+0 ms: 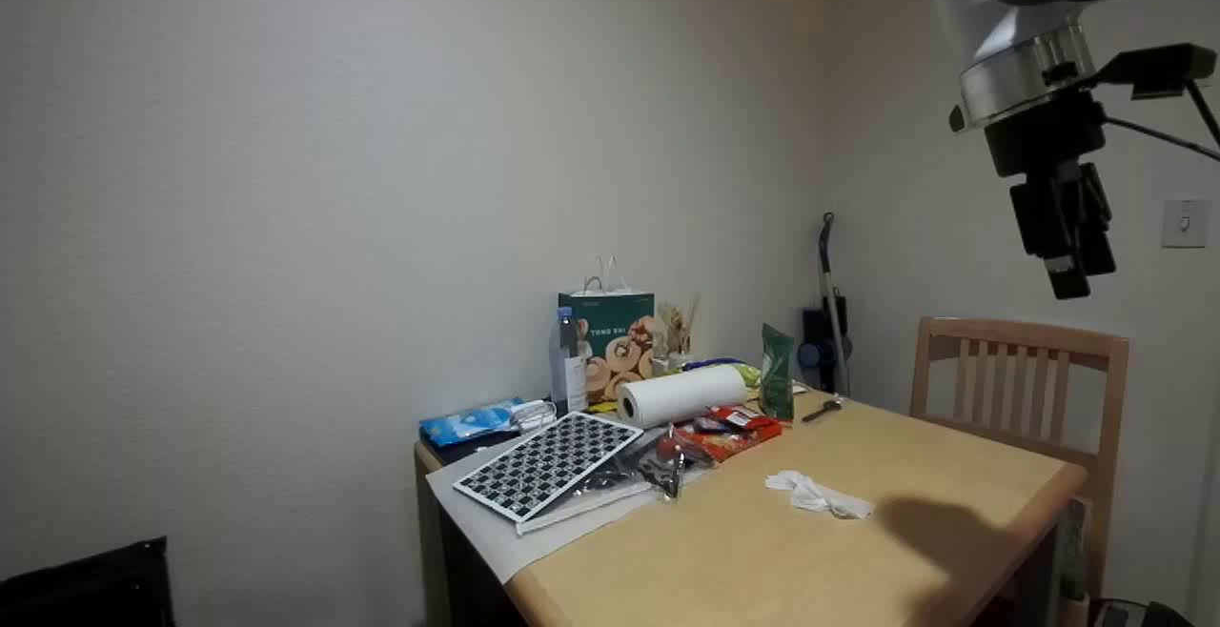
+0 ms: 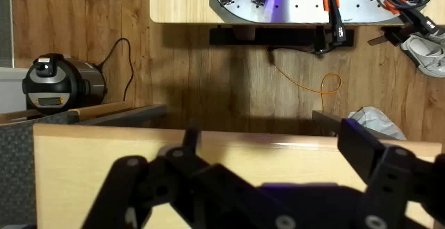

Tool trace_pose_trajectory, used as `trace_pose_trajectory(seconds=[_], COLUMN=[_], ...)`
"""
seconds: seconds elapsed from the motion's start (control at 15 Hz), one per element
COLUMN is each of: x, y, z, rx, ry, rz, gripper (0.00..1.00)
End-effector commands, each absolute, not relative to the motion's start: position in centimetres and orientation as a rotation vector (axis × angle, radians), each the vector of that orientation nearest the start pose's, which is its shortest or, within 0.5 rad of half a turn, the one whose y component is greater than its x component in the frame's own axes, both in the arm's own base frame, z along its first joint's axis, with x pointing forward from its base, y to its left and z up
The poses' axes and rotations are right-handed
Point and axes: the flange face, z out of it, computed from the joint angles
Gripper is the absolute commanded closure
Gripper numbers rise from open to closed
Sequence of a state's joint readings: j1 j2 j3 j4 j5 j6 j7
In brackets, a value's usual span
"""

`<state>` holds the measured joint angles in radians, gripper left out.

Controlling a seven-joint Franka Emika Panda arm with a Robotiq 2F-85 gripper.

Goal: Use the white cloth to wipe the table

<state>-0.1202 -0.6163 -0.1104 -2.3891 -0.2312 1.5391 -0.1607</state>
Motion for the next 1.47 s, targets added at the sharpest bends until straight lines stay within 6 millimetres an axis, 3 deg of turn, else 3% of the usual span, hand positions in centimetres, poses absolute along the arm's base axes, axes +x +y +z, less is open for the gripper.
trace_pose_trajectory(seconds=[0.0, 0.4, 0.67, 1.13, 1.2, 1.4], x=[32.4, 32.4, 36.0, 45.1, 42.4, 45.0], y=[-10.7, -10.7, -8.3, -0.2, -1.3, 0.0], z=[51.8, 51.8, 49.9, 45.8, 46.6, 45.3], rx=[-3.234, -3.234, -3.180, -3.089, -3.113, -3.107], ry=[0.036, 0.036, -0.042, -0.084, -0.131, -0.129], rz=[0.427, 0.427, 0.449, 0.533, 0.505, 0.549], gripper=[0.00, 0.00, 0.00, 0.00, 0.00, 0.00])
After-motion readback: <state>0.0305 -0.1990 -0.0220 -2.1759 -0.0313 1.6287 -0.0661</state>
